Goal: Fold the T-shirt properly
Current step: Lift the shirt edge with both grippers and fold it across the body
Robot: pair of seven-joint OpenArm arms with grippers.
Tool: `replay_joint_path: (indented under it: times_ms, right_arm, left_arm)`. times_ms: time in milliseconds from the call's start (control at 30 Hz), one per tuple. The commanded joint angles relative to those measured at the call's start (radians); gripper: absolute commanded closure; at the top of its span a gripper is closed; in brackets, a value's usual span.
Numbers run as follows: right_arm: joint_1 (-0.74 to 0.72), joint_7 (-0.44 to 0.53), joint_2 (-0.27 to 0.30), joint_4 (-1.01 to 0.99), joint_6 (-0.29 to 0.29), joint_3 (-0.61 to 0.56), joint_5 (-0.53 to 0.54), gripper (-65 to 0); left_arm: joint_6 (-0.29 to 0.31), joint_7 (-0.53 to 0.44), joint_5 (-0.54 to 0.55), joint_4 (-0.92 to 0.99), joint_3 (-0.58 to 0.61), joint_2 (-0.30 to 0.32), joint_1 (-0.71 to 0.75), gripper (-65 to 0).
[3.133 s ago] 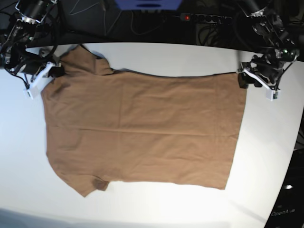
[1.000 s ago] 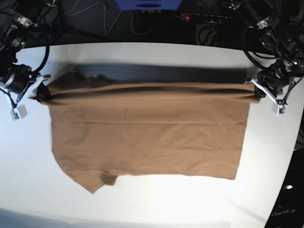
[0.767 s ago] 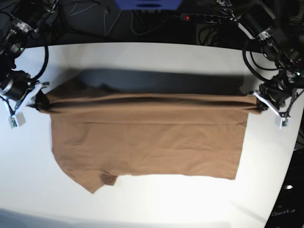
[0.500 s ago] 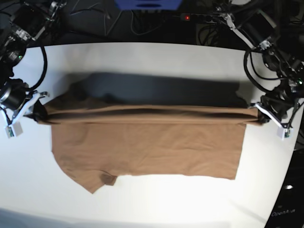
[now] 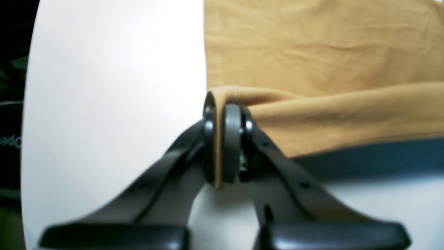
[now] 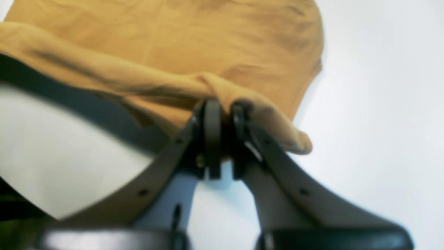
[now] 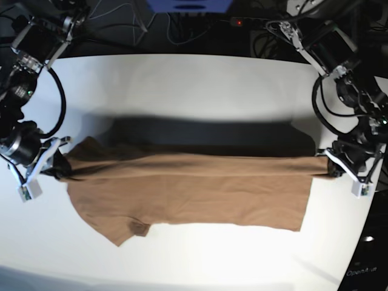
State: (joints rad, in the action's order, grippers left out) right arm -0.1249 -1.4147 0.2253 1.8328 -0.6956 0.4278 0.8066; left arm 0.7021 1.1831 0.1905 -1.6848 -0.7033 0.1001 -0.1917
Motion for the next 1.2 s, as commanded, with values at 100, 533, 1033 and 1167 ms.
replay_joint_path:
  times_ms: [100,533,1033,1167]
  right_arm:
    - [-0.023,0.018,0.016,0.014,-0.003,-0.040,-0.052,-0.7]
    - [-0.089,0.093,0.016,0.008,-0.003,-0.148,-0.300,-0.7]
    - [-0.195,0.259,0.078,-0.244,-0.003,-0.269,-0.310,-1.0]
    - [-0.213,0.286,0.078,-0.288,-0.003,-0.298,-0.310,-1.0]
  left_arm:
    - [-0.004,-0.022,0.008,-0.016,0.003,0.019,-0.050,-3.3]
    - [-0.004,-0.025,0.008,0.009,0.043,0.065,-0.096,-3.3]
    - [-0.004,-0.191,0.007,0.151,0.162,0.083,-0.134,-3.3]
    - [-0.004,-0.210,0.007,0.211,0.162,0.085,-0.159,-3.3]
